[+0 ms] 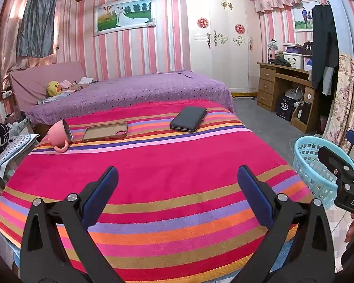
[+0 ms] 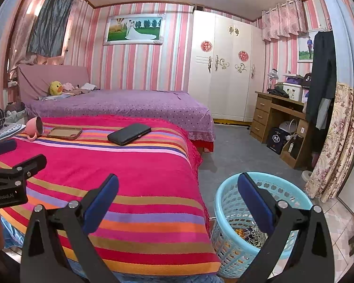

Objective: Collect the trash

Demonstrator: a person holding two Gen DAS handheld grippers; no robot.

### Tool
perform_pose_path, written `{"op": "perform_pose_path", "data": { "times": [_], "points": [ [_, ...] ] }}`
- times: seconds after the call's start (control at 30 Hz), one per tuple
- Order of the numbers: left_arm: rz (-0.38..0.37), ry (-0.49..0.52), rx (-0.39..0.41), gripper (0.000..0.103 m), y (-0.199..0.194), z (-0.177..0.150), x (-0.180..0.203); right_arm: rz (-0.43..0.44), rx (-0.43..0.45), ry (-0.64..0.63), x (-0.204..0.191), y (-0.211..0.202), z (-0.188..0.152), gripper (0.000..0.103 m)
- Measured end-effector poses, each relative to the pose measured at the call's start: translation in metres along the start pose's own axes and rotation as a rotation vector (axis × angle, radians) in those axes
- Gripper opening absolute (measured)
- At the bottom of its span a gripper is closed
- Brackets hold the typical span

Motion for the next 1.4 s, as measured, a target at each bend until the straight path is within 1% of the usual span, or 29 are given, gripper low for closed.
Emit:
{"op": "perform_pose_path", "data": {
  "times": [1.4],
  "points": [
    [0.003, -0.007, 0.014, 0.097, -0.0038, 0.0003, -0.0022, 0.008, 0.008, -0.008, -0.0030, 0.0038, -0.0012, 0.098]
  ]
}}
Point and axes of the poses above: each gripper's, at about its wrist camera, not at the fingertips, and y roughly the way its jaws point, x to its right, z to its top, the point moved 1 cm from there along y, roughly the way its jaws point, and after that the axes turned 3 degrees about x, right-handed, at the moved point
